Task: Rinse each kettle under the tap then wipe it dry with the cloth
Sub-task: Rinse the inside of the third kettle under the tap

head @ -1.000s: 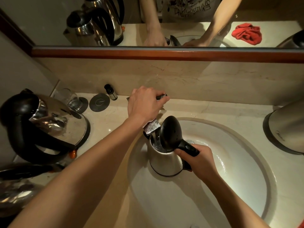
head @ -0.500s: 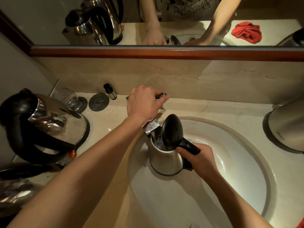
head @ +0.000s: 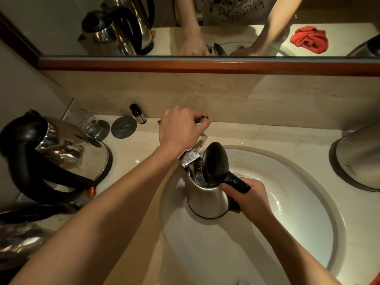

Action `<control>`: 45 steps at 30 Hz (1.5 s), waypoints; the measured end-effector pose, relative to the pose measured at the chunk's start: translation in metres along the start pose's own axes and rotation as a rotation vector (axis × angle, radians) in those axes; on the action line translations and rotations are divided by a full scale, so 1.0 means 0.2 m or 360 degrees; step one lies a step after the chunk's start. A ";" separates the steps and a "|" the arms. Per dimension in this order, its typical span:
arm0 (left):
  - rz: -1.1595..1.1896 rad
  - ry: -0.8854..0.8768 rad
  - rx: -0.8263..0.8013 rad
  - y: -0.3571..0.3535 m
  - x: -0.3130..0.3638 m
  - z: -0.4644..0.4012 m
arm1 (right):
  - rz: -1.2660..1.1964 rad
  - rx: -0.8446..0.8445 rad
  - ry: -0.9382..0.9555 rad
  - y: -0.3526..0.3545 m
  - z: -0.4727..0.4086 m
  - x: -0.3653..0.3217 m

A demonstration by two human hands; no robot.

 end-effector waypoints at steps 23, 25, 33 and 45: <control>-0.0014 -0.0004 -0.0005 -0.01 0.00 0.00 | 0.0145 0.0027 0.0004 0.01 -0.03 -0.01; -0.0011 -0.0006 -0.0006 0.00 0.00 0.00 | 0.0139 0.0032 0.0002 0.01 -0.03 -0.01; -0.0022 -0.0001 -0.0006 -0.01 0.00 0.00 | 0.0156 0.0022 0.0005 0.01 -0.03 -0.02; -0.0006 -0.0006 -0.0003 -0.01 -0.01 0.00 | 0.0163 0.0012 0.0036 0.02 -0.03 -0.01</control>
Point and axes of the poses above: each hand's wrist, its own z-axis away from the middle knuckle, its own y-axis out of the back of the hand, x = y × z, the point moved 8 cm from there along -z, towards the middle knuckle, and after that the axes turned 7 degrees about y, right-handed, at the moved point
